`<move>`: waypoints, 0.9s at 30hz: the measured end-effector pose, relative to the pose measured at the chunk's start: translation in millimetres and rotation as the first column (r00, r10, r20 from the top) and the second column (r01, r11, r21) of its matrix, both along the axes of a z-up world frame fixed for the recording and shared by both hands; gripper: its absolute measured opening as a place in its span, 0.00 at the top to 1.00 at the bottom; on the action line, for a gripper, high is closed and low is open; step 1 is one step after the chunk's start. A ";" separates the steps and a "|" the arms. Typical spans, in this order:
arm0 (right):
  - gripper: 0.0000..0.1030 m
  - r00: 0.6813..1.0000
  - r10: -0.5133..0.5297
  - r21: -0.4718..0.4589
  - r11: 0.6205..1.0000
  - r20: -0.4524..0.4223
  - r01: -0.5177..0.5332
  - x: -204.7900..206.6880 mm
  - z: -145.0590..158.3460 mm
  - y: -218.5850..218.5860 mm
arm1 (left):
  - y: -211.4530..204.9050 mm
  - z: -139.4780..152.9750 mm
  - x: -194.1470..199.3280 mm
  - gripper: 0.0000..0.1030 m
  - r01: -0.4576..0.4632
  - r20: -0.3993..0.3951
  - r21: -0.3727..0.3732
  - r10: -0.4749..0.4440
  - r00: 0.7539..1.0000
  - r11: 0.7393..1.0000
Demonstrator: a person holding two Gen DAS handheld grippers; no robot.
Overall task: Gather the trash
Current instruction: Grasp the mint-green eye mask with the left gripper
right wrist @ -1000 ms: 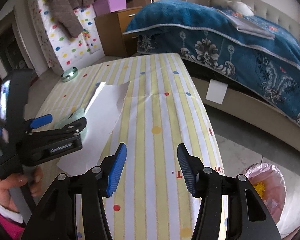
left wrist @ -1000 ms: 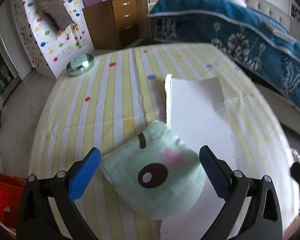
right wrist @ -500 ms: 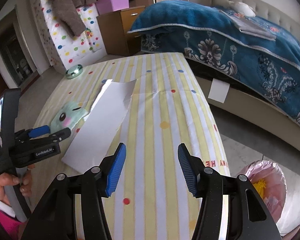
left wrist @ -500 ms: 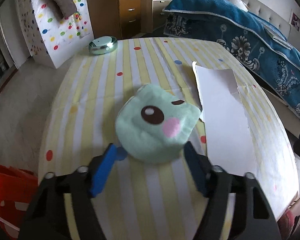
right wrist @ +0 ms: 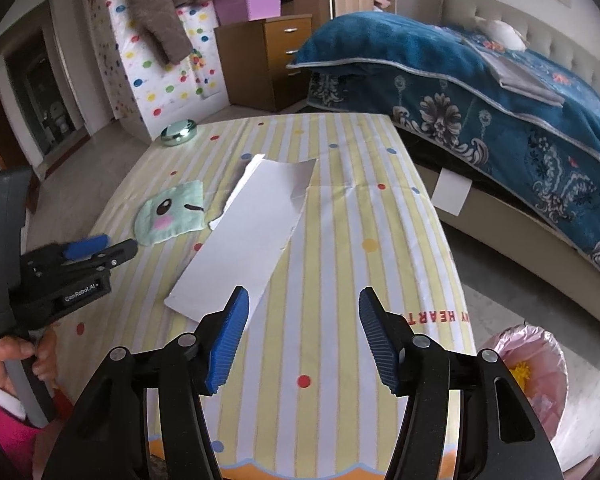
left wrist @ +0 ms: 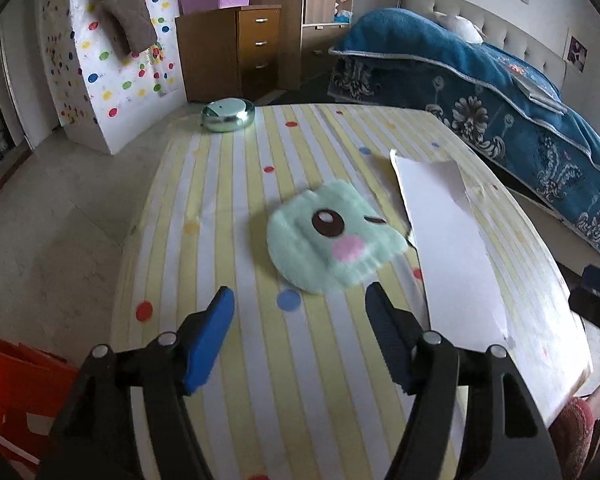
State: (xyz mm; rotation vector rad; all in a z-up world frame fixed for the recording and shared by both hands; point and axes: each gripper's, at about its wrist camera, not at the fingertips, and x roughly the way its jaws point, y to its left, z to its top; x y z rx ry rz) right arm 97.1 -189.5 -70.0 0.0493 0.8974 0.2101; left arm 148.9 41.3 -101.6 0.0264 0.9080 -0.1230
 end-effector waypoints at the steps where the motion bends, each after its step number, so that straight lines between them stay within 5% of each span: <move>1: 0.43 1.000 0.005 0.000 1.000 -0.002 -0.005 0.0 -0.9 3.2 | 0.0 -0.9 4.1 0.33 0.002 0.000 -0.003 -0.002 1.000 1.000; 11: 0.43 1.000 -0.008 0.005 1.000 -0.027 0.008 15.3 -15.2 5.2 | -20.0 -8.2 52.2 0.18 -0.052 -0.067 -0.077 0.047 0.997 0.996; 20: 0.43 0.998 -0.035 0.019 0.999 -0.058 0.036 28.2 -29.3 -10.7 | -41.0 -25.5 76.3 0.14 -0.095 -0.078 0.070 0.100 0.992 0.993; 27: 0.43 0.998 -0.031 0.025 0.999 -0.059 0.032 26.5 -31.6 -13.2 | -28.2 -18.1 53.1 0.44 -0.106 -0.069 0.038 0.108 0.992 0.994</move>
